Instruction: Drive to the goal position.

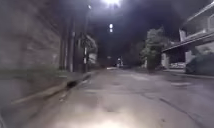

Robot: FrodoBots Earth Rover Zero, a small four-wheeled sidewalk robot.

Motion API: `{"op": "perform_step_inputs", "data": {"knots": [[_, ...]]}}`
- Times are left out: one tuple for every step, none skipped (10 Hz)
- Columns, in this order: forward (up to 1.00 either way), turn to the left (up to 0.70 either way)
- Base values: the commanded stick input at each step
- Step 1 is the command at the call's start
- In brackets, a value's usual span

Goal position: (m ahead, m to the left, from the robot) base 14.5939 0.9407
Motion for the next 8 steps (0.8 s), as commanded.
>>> {"op": "perform_step_inputs", "data": {"knots": [[0.5, 0.0], [0.5, 0.0], [0.5, 0.0], [0.5, 0.0], [0.5, 0.0], [0.5, 0.0], [0.5, 0.0], [0.5, 0.0]]}}
